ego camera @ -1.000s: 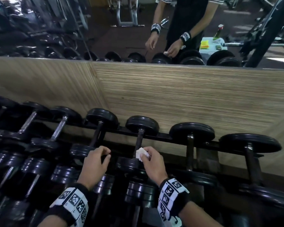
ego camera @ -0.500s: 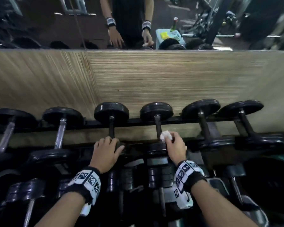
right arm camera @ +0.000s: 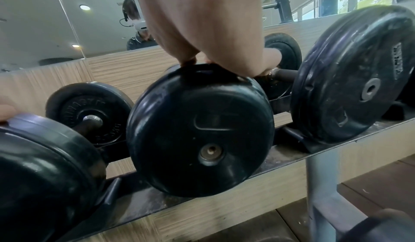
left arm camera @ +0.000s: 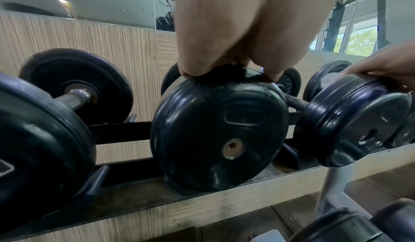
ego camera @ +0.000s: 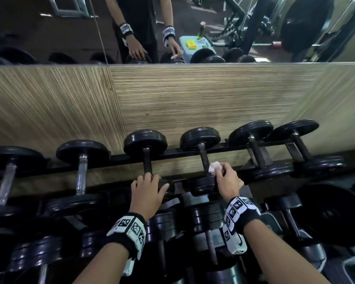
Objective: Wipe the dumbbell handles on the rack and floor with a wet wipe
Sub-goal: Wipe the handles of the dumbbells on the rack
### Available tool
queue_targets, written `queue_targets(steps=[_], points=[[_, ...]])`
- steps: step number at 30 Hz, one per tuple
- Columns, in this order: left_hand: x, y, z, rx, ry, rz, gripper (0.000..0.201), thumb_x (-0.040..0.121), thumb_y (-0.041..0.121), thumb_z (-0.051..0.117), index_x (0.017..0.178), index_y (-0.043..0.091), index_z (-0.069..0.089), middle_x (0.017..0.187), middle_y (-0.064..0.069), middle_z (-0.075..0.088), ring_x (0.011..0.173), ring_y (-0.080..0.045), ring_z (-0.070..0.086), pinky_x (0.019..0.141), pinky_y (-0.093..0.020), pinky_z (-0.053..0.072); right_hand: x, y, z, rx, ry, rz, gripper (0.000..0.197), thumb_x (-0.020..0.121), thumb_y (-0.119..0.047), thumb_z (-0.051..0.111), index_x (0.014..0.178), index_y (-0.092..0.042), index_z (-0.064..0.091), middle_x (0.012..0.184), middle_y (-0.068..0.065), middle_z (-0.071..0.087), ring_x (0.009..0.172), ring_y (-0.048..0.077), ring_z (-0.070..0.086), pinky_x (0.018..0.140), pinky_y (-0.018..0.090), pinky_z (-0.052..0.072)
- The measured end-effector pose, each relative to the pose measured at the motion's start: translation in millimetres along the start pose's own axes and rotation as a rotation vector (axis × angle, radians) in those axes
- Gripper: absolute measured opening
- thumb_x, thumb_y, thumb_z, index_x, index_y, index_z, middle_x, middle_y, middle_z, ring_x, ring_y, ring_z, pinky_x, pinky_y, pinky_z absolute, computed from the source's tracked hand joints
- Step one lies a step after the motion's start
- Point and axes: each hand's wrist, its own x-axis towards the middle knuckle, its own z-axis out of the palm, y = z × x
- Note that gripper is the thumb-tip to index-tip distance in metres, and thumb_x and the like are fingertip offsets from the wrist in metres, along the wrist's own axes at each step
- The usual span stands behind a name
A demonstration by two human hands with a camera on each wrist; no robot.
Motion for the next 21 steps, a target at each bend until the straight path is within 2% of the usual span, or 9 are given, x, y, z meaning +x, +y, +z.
queue_targets(steps=[3,6,7,10,12,14,17,19,21], points=[[2.4,-0.5,2.2,0.023,0.014,-0.016,0.042,0.099,0.057,0.038,0.117,0.025,0.057,0.111,0.002,0.054,0.106,-0.022,0.048,0.097,-0.039,0.035,5.6,6.9,2.3,-0.003,-0.020,-0.024,0.023,0.103,-0.035,0.046,0.113,-0.021,0.061,0.097,0.000,0.066,0.100,0.025,0.059,0.095,0.038,0.027],[8.6,0.4,3.3,0.023,0.047,-0.065,0.040,0.095,0.061,0.042,0.105,0.025,0.059,0.101,0.004,0.055,0.100,-0.021,0.051,0.091,-0.038,0.038,9.1,14.5,-1.6,0.070,-0.062,-0.074,0.022,0.103,-0.036,0.048,0.112,-0.021,0.063,0.096,-0.003,0.068,0.098,0.020,0.059,0.090,0.032,0.022],[11.0,2.3,4.4,0.026,0.062,-0.086,0.041,0.095,0.061,0.043,0.101,0.024,0.059,0.098,0.004,0.056,0.098,-0.021,0.052,0.090,-0.039,0.039,11.0,17.3,-3.2,0.112,-0.081,-0.094,0.021,0.103,-0.036,0.050,0.111,-0.021,0.064,0.095,-0.006,0.068,0.096,0.017,0.060,0.090,0.031,0.025],[18.9,14.1,7.1,0.072,0.086,-0.156,0.040,0.094,0.059,0.046,0.095,0.021,0.059,0.095,0.003,0.058,0.095,-0.023,0.054,0.086,-0.040,0.040,18.4,27.0,-10.1,0.279,-0.103,-0.180,0.012,0.098,-0.030,0.060,0.102,-0.020,0.067,0.091,-0.008,0.071,0.090,0.012,0.066,0.086,0.033,0.049],[25.2,22.2,9.2,0.106,0.095,-0.175,0.038,0.095,0.055,0.049,0.091,0.019,0.059,0.091,0.001,0.059,0.091,-0.025,0.055,0.081,-0.041,0.042,29.4,35.4,-17.2,0.344,-0.113,-0.201,0.006,0.097,-0.023,0.064,0.098,-0.019,0.069,0.089,-0.006,0.073,0.086,0.007,0.067,0.081,0.024,0.052],[30.1,30.1,12.0,0.151,0.119,-0.127,0.035,0.095,0.049,0.052,0.083,0.018,0.061,0.081,0.000,0.062,0.081,-0.025,0.058,0.072,-0.041,0.043,47.2,42.3,-24.0,0.329,-0.159,-0.221,0.004,0.095,-0.019,0.066,0.095,-0.019,0.070,0.088,-0.007,0.074,0.085,0.006,0.067,0.076,0.016,0.049],[38.3,41.1,18.4,0.217,0.128,-0.031,0.037,0.095,0.052,0.049,0.074,0.023,0.060,0.068,0.005,0.061,0.068,-0.021,0.060,0.063,-0.036,0.040,81.6,50.6,-27.0,0.144,-0.308,-0.235,0.003,0.093,-0.016,0.068,0.094,-0.015,0.071,0.089,-0.004,0.073,0.086,0.012,0.066,0.071,0.008,0.043],[47.0,45.5,17.4,0.229,0.110,-0.004,0.041,0.097,0.055,0.042,0.075,0.024,0.059,0.066,0.008,0.059,0.063,-0.018,0.060,0.055,-0.031,0.037,100.3,51.7,-26.5,0.037,-0.438,-0.215,0.005,0.092,-0.017,0.071,0.096,-0.015,0.072,0.092,-0.003,0.073,0.089,0.013,0.066,0.073,0.012,0.044],[54.2,46.1,16.3,0.249,0.082,-0.021,0.040,0.096,0.056,0.042,0.078,0.024,0.058,0.066,0.008,0.059,0.058,-0.016,0.060,0.047,-0.027,0.029,117.0,53.3,-21.7,-0.015,-0.571,-0.183,0.006,0.090,-0.019,0.074,0.095,-0.015,0.074,0.091,0.000,0.075,0.089,0.016,0.069,0.080,0.024,0.050]])
